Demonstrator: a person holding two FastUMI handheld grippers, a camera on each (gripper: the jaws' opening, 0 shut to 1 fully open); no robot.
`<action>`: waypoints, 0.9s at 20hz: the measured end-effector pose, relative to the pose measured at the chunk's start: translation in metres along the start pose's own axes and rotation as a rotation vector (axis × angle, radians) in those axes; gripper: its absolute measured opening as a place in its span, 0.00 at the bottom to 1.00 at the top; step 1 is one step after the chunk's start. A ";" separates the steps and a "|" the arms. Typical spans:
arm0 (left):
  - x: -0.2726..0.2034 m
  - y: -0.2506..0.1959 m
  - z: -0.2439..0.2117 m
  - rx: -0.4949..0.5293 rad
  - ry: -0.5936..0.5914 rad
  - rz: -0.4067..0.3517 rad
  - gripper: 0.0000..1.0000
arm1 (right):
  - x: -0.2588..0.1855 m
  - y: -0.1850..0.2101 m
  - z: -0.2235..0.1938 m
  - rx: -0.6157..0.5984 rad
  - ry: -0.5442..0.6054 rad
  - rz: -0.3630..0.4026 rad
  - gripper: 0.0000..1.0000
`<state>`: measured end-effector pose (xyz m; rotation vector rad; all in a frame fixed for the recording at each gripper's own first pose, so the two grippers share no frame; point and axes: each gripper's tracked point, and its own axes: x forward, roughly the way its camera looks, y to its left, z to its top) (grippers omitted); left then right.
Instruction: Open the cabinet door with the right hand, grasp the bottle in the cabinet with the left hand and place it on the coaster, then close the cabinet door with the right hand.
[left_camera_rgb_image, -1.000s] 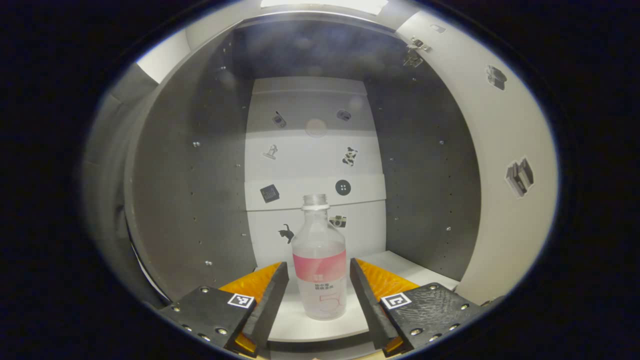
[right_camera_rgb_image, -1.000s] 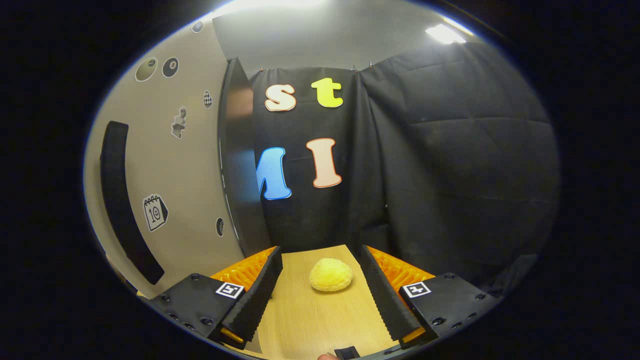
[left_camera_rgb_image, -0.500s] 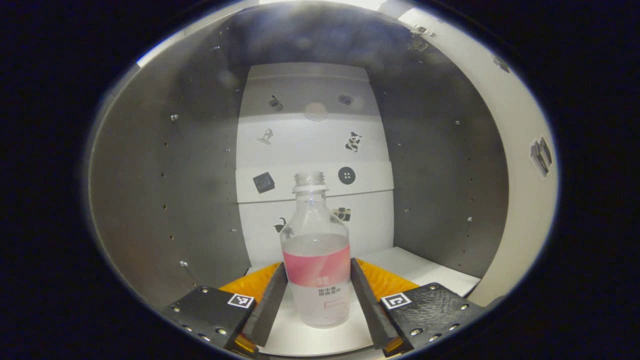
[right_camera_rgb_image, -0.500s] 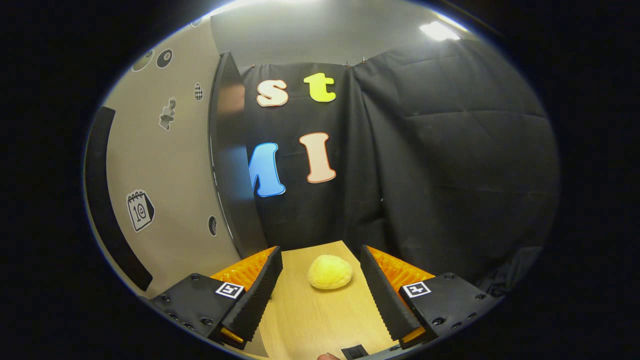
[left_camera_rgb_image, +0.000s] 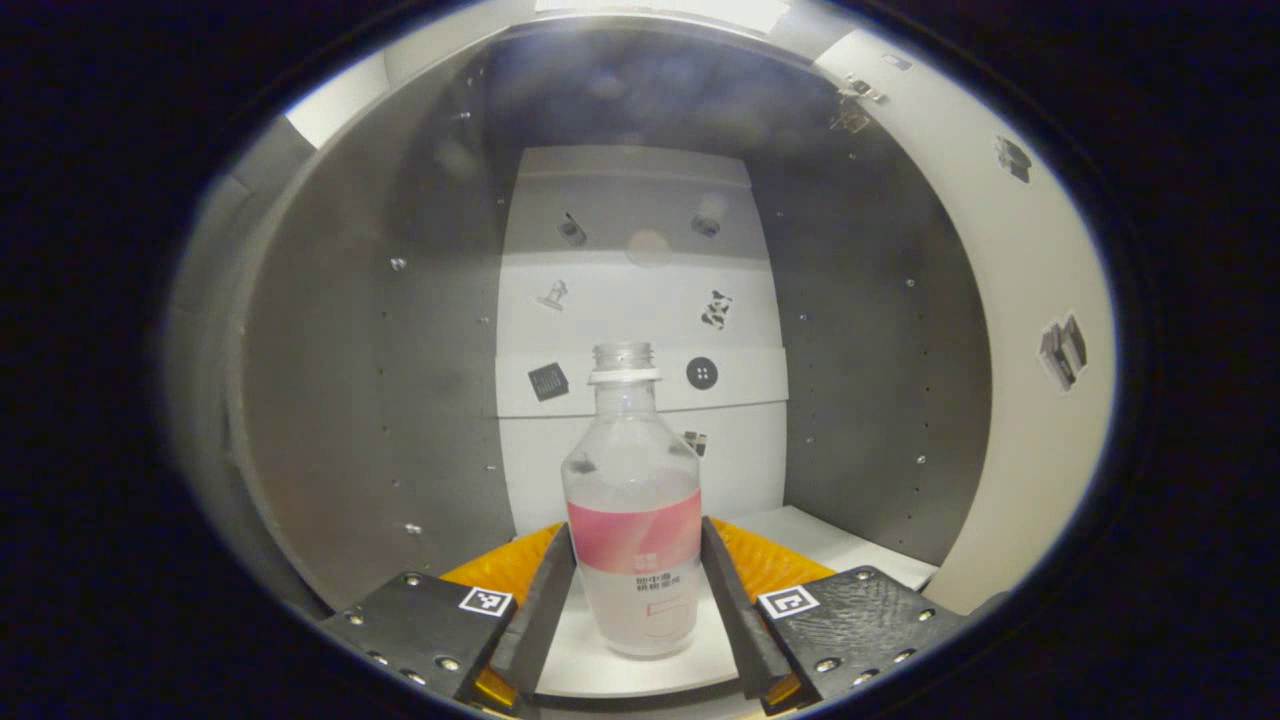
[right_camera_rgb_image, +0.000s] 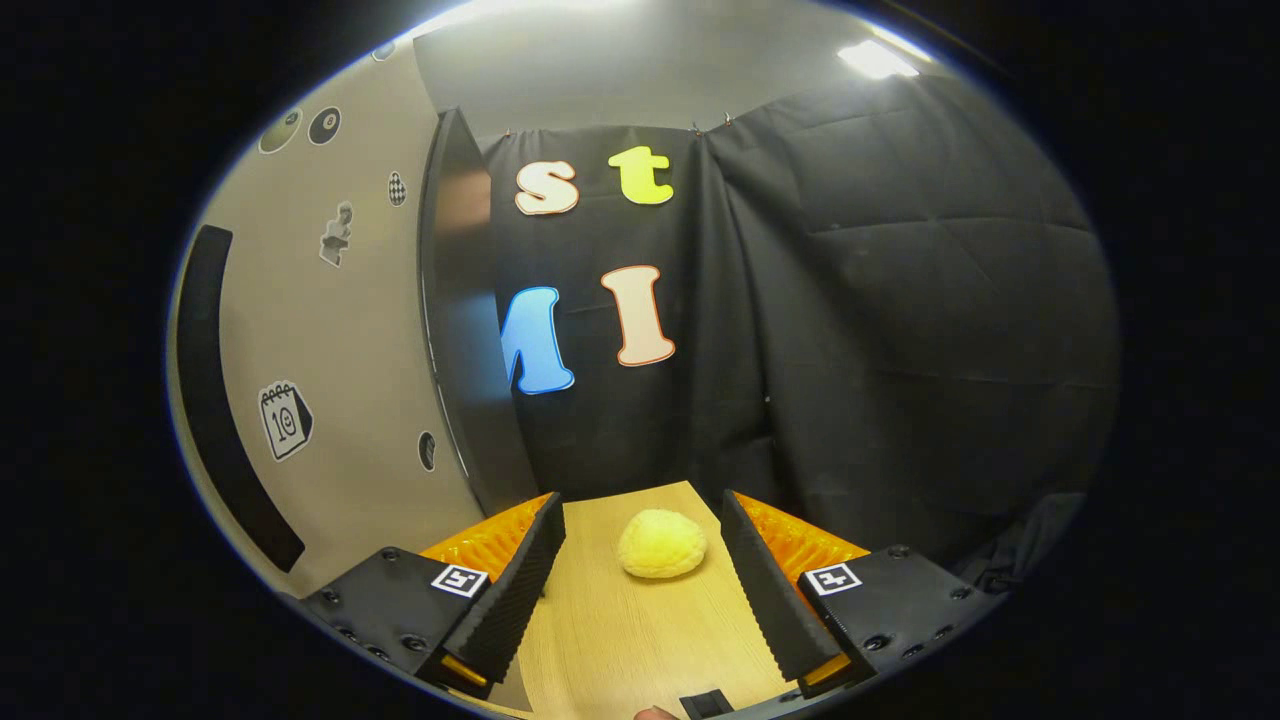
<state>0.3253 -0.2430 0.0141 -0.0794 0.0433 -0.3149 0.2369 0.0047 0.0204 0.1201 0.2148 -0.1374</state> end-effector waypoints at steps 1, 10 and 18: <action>-0.008 0.001 0.004 0.003 -0.009 0.007 0.71 | 0.000 0.001 0.001 0.000 -0.001 0.011 0.99; -0.096 0.028 0.015 -0.004 -0.052 0.095 0.74 | -0.008 0.006 0.002 -0.007 -0.004 0.098 0.94; -0.166 0.048 -0.006 -0.004 -0.025 0.179 0.71 | -0.014 0.016 -0.004 -0.022 0.013 0.186 0.99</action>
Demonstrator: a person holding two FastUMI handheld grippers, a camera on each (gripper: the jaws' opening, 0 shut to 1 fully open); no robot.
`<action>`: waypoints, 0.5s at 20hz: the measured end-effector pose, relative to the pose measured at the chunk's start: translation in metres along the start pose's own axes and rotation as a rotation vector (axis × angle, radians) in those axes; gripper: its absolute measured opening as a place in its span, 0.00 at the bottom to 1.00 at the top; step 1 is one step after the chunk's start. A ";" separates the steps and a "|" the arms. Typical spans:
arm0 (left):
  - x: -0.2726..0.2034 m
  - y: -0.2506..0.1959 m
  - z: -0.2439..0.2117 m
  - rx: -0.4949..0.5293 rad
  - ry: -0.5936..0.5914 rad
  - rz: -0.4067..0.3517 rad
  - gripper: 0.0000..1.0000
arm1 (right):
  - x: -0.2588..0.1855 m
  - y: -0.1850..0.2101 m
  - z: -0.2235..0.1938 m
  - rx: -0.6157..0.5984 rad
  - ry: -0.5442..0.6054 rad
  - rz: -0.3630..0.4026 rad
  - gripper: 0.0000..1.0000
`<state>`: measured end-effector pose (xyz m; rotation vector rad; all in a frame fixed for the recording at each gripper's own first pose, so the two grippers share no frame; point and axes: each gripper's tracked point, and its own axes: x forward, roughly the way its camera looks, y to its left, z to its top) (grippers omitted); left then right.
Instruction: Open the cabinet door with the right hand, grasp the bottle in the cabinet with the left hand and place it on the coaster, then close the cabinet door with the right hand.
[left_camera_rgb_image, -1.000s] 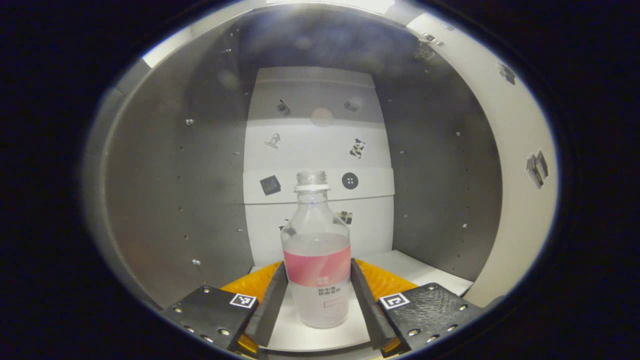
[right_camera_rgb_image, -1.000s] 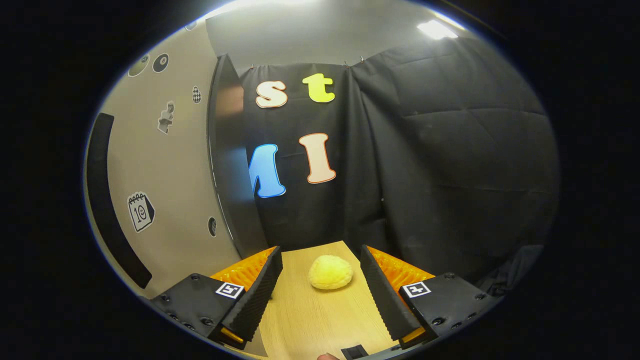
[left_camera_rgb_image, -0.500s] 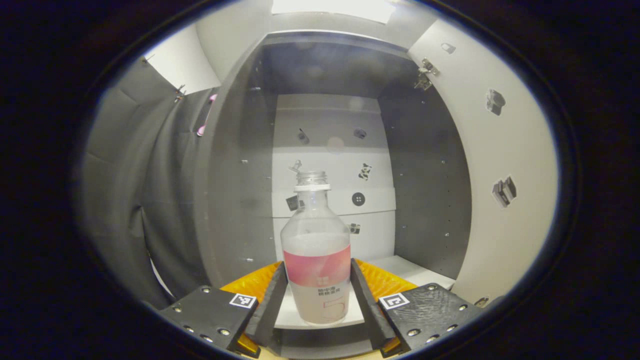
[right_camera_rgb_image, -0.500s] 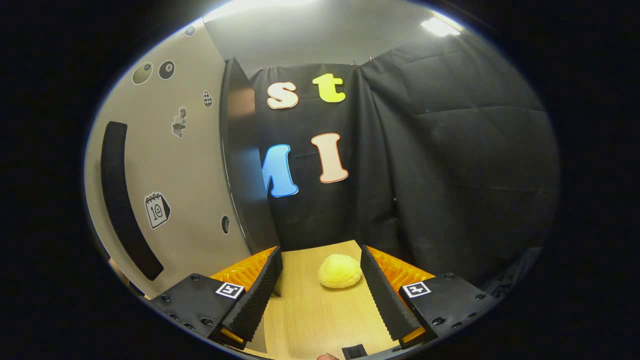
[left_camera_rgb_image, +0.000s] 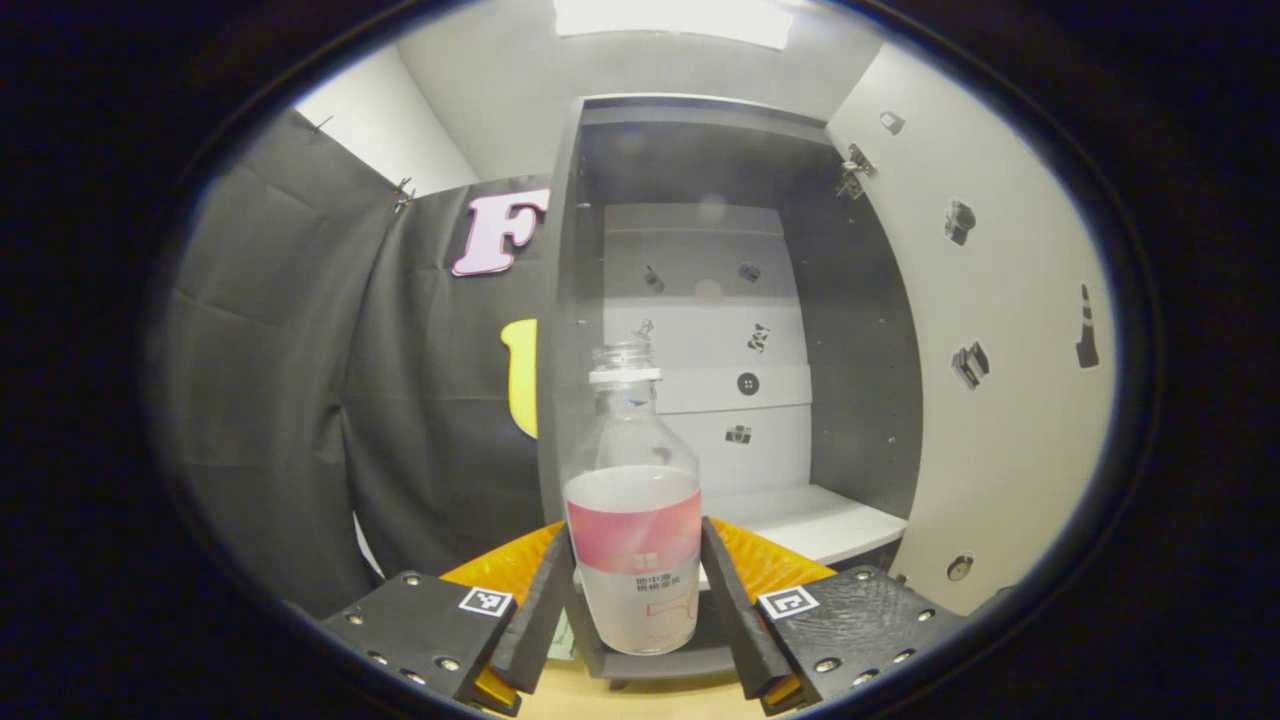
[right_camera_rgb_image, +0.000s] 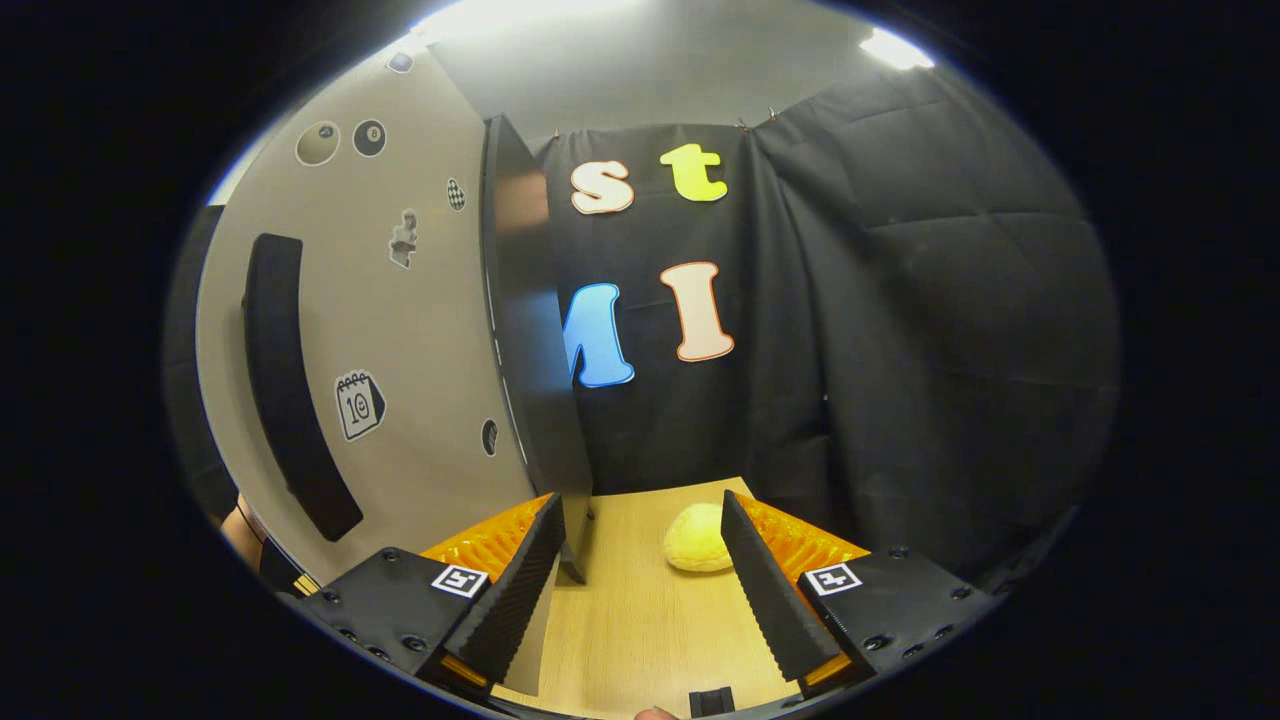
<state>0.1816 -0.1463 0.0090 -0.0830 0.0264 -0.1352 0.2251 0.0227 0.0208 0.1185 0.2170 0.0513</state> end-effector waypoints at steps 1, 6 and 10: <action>-0.011 0.003 -0.003 -0.004 0.004 0.010 0.74 | -0.001 0.001 -0.001 -0.001 0.003 0.006 0.99; -0.057 0.021 -0.022 -0.041 0.009 0.059 0.71 | -0.006 0.002 -0.008 0.010 0.020 0.045 0.94; -0.090 0.036 -0.039 -0.039 0.027 0.117 0.74 | -0.008 0.001 -0.008 0.023 0.025 0.065 0.94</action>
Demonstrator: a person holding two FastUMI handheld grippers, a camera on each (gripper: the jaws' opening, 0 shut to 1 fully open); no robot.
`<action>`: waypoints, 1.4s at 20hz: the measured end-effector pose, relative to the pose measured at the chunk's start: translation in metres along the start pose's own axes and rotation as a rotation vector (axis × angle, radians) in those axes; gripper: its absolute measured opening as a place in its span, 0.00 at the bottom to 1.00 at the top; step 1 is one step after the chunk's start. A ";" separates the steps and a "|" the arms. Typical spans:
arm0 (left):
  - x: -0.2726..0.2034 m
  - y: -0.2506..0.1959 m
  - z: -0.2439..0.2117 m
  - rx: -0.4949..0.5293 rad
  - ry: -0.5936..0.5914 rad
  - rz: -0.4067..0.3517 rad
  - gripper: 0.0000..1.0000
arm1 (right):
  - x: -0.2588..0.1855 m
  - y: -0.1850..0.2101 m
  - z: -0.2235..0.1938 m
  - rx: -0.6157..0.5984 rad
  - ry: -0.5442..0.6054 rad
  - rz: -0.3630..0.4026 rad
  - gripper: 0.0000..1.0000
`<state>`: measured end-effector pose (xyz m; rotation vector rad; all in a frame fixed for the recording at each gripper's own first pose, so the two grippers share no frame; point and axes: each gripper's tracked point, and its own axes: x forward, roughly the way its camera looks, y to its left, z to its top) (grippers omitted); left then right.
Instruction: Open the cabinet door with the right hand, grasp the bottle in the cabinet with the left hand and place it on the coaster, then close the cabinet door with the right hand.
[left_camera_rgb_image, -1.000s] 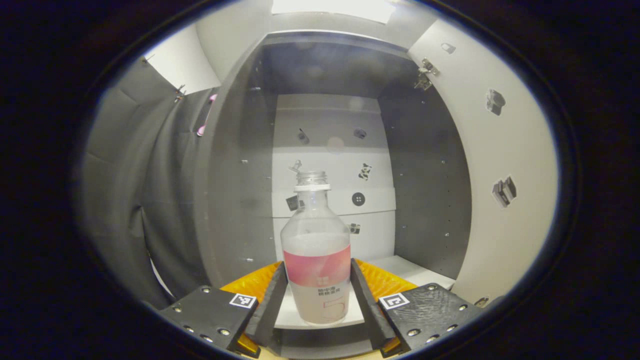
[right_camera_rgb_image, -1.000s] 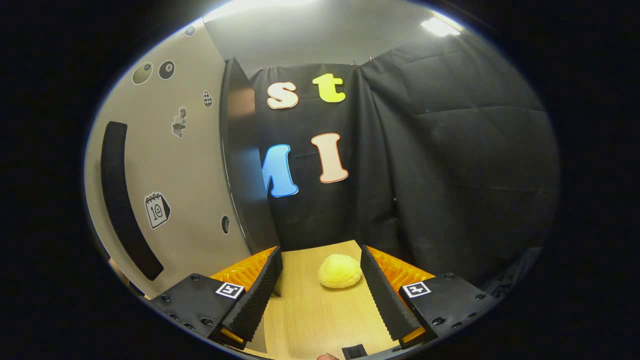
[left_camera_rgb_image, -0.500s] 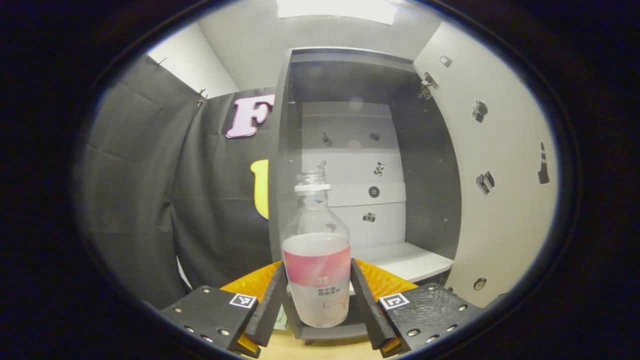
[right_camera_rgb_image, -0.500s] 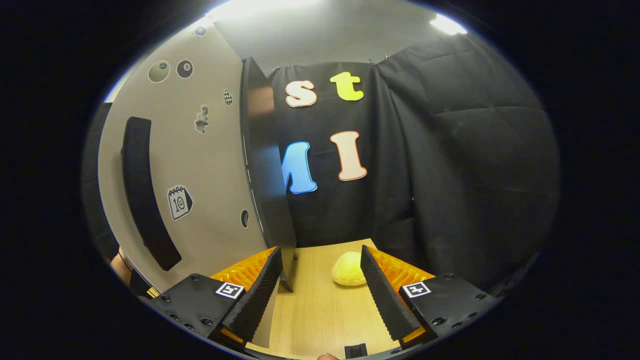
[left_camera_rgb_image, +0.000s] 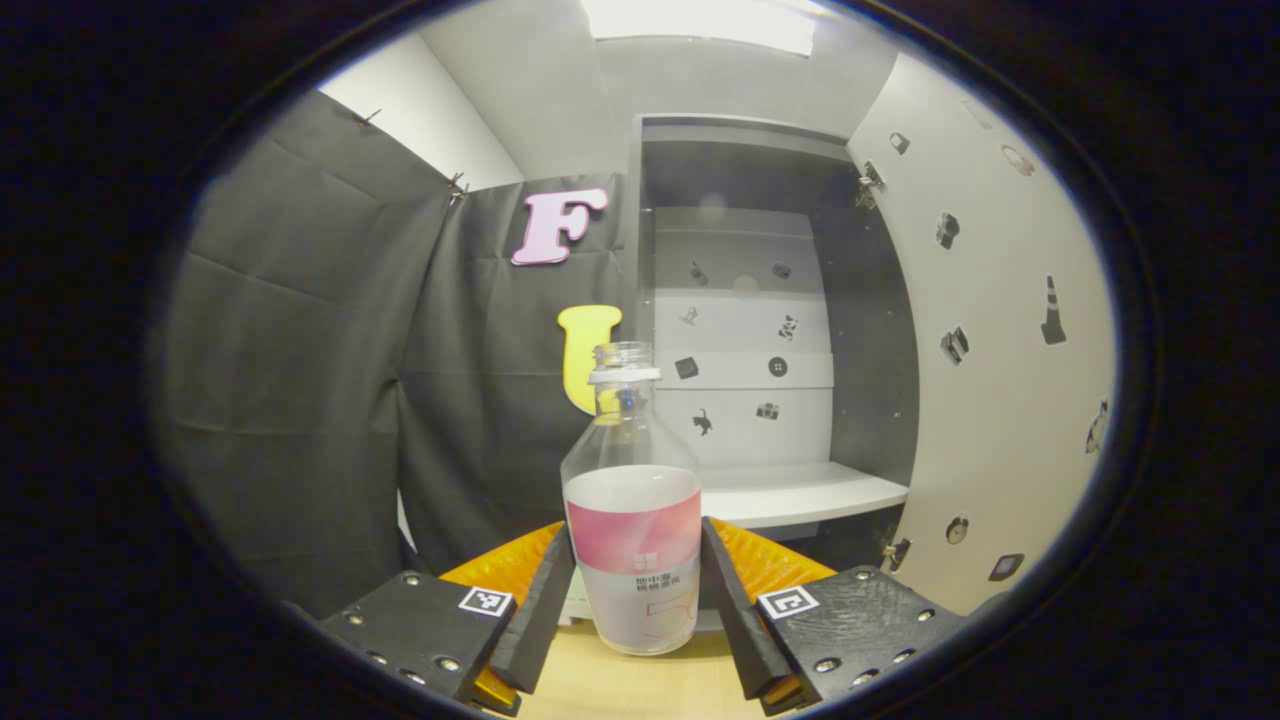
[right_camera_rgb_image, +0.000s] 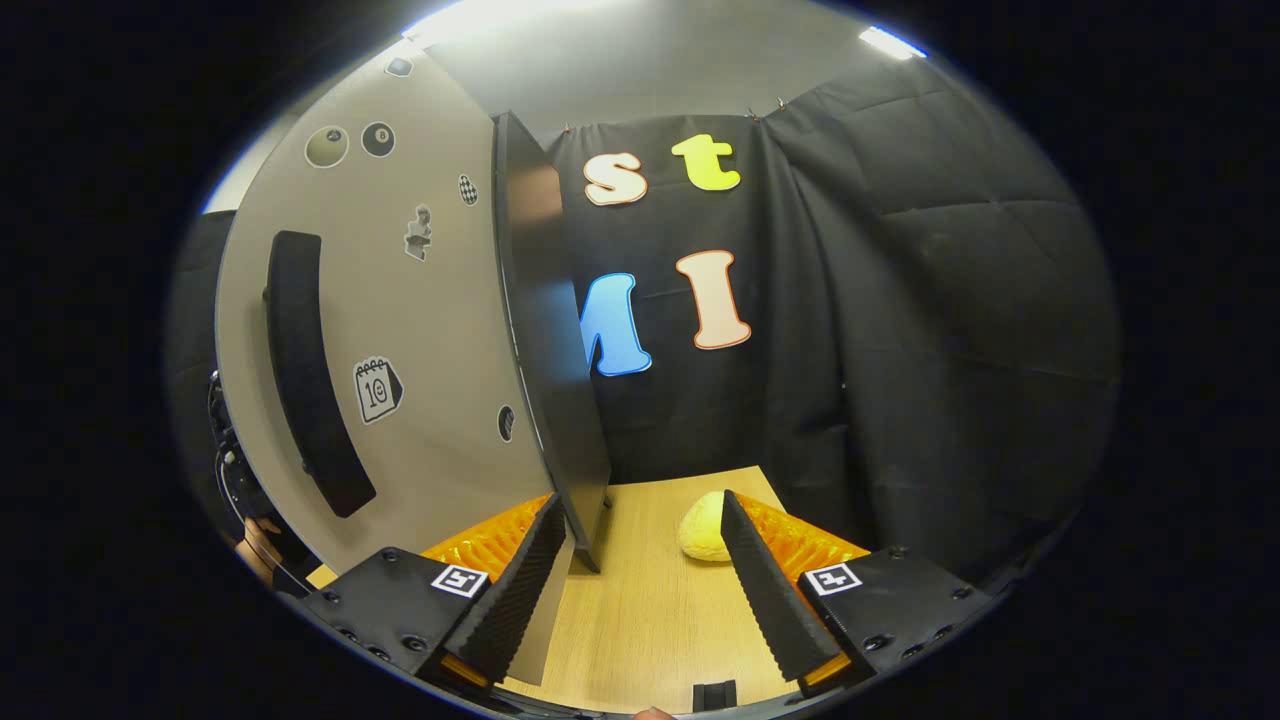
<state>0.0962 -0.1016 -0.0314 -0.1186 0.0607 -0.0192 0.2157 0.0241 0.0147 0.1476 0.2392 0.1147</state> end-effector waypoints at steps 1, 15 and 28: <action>-0.008 0.006 -0.008 -0.003 0.012 0.020 0.71 | 0.000 -0.001 0.001 0.002 -0.002 0.003 0.94; -0.077 0.047 -0.141 -0.087 0.162 0.125 0.72 | -0.002 -0.021 -0.032 0.010 0.040 -0.027 0.99; -0.095 0.051 -0.252 -0.071 0.282 0.165 0.71 | -0.011 -0.041 -0.056 0.023 0.091 -0.098 0.99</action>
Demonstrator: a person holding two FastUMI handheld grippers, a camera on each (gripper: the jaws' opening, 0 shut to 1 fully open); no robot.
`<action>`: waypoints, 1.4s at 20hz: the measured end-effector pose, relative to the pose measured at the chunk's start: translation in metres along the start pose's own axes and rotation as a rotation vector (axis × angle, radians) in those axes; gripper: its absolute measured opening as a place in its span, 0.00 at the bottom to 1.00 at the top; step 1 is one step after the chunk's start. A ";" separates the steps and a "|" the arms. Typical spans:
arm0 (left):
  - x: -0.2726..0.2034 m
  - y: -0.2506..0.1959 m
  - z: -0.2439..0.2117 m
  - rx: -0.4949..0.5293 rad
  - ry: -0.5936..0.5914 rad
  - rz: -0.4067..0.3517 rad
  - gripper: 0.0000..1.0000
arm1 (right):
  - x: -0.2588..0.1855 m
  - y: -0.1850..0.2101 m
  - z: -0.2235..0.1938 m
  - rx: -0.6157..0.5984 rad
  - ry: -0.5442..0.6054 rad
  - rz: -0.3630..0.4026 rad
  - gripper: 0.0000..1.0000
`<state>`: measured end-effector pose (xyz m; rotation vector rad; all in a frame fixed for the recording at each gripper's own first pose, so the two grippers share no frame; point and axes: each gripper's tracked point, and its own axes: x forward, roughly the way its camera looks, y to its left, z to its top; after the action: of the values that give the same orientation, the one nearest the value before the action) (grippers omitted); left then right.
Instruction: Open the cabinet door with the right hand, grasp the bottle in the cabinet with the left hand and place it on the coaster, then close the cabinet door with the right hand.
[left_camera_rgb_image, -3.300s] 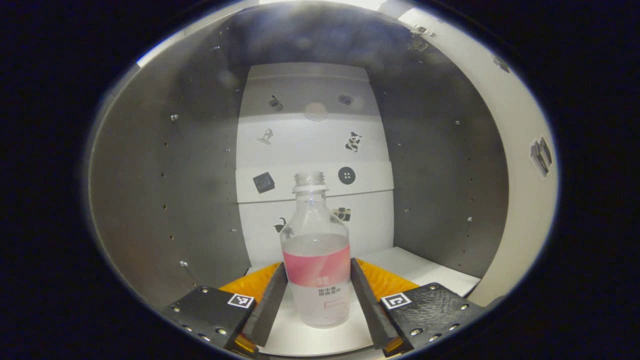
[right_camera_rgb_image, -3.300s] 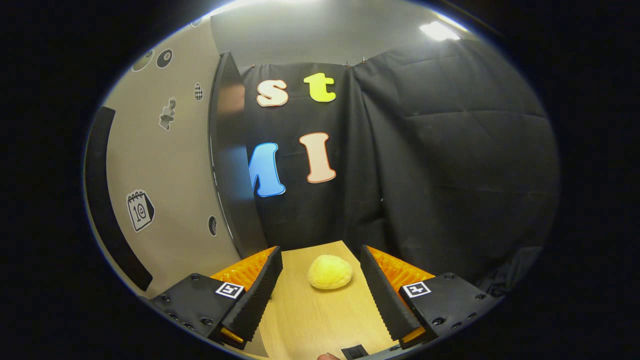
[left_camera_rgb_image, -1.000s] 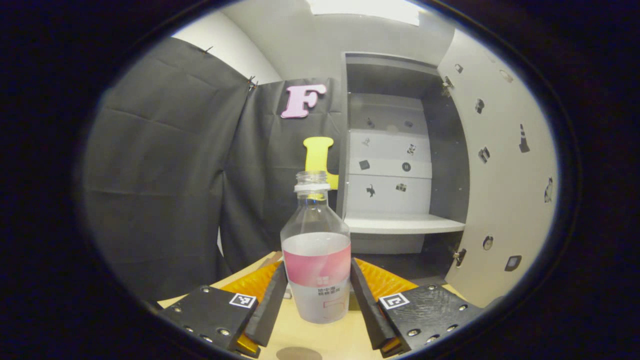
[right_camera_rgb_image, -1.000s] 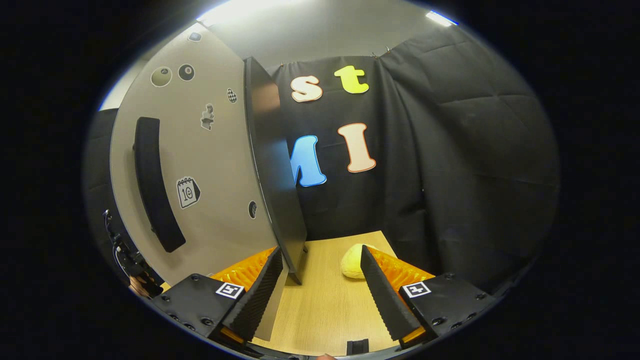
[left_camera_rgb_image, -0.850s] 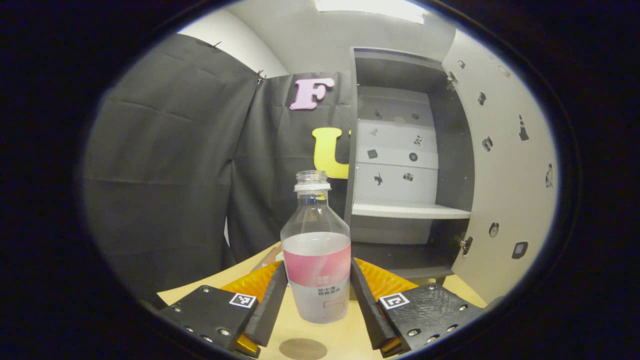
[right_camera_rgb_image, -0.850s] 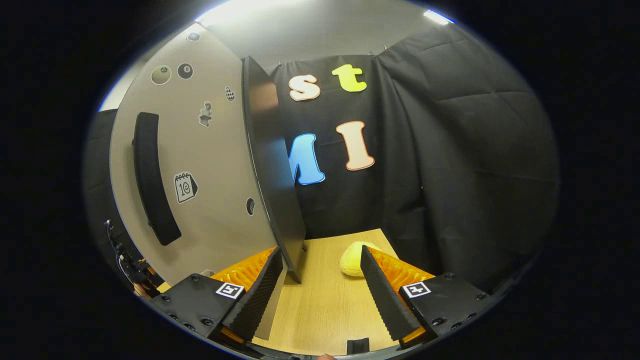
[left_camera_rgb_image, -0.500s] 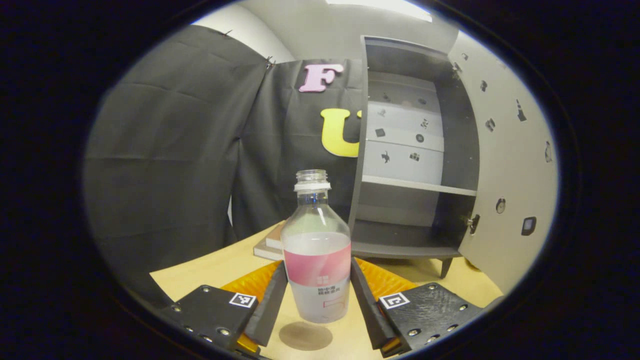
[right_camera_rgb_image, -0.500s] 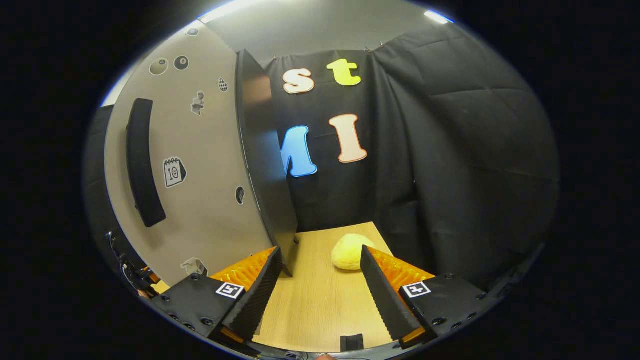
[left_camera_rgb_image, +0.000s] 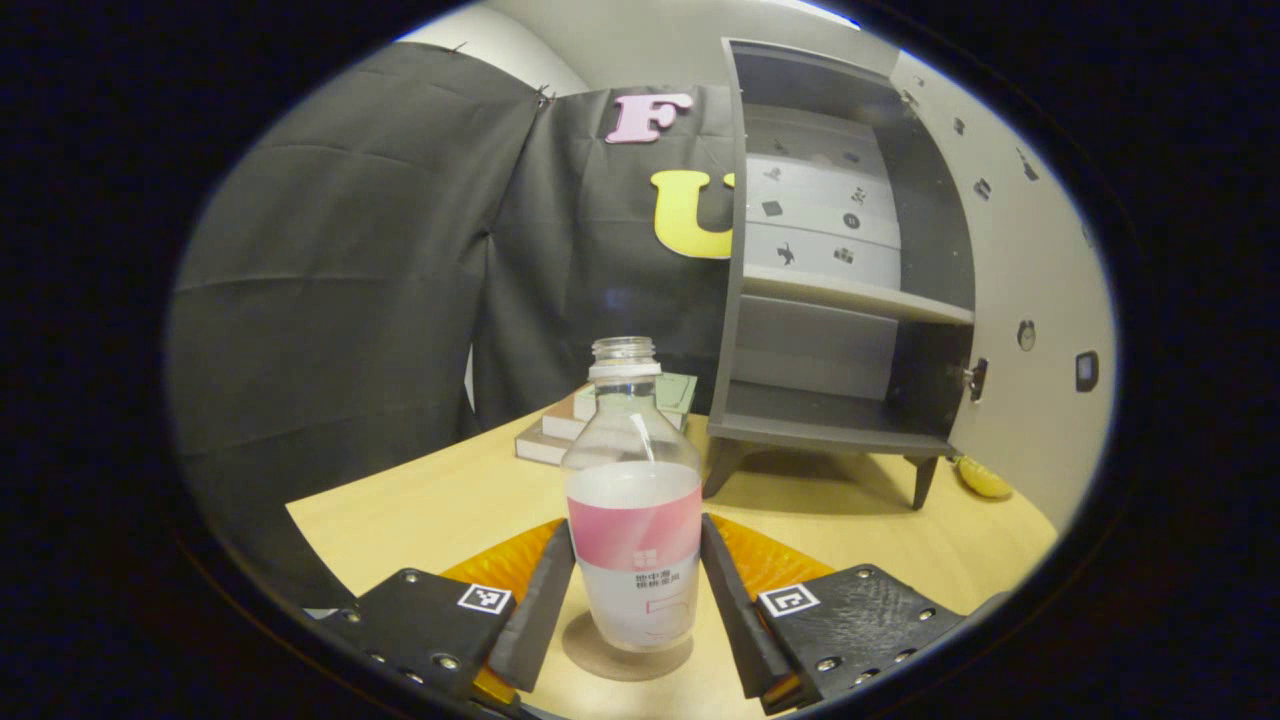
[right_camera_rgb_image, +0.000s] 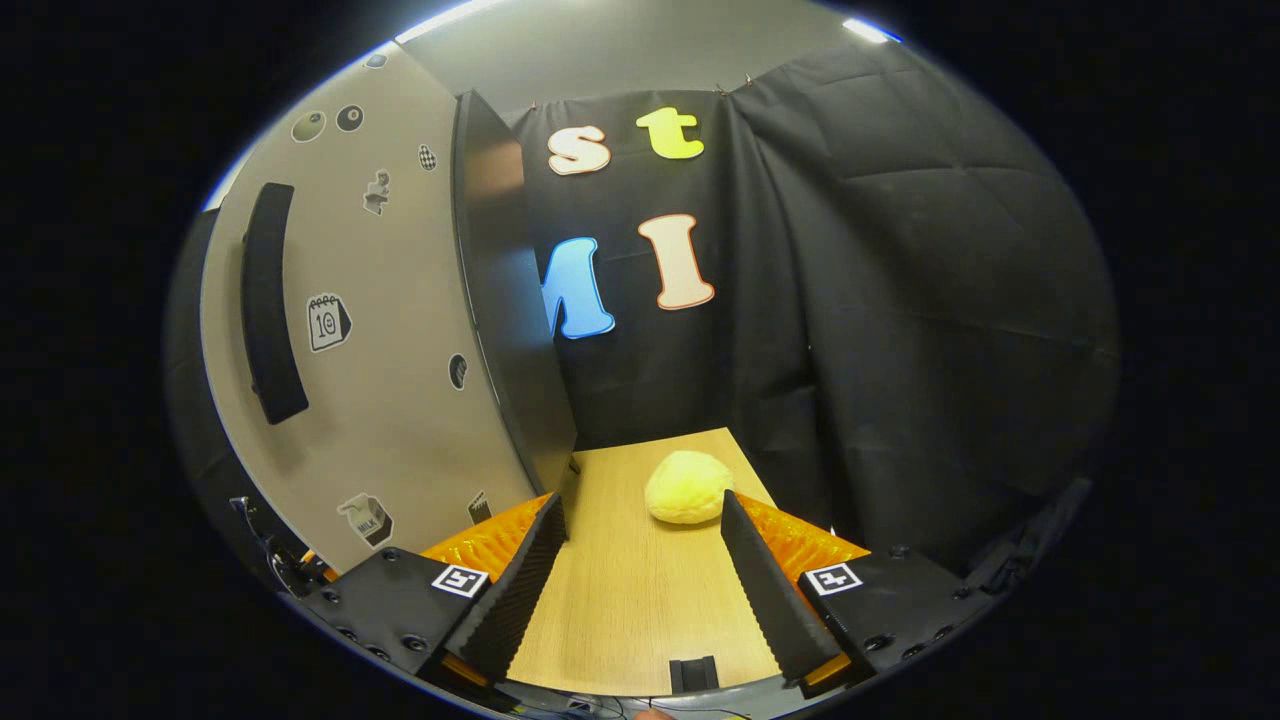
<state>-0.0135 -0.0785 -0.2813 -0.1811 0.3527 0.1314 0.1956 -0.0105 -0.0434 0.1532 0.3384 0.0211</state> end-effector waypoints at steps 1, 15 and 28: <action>0.001 0.001 -0.002 0.010 -0.006 0.006 0.75 | -0.001 -0.002 -0.001 -0.001 0.001 -0.008 0.99; -0.010 -0.004 -0.041 0.043 0.016 0.030 0.77 | 0.001 0.013 -0.001 -0.020 0.004 0.014 0.94; -0.027 -0.007 -0.019 0.130 0.036 0.025 0.73 | 0.010 0.032 0.000 -0.014 -0.003 0.058 0.99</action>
<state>-0.0438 -0.0917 -0.2886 -0.0507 0.3980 0.1299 0.2052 0.0217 -0.0414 0.1488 0.3309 0.0811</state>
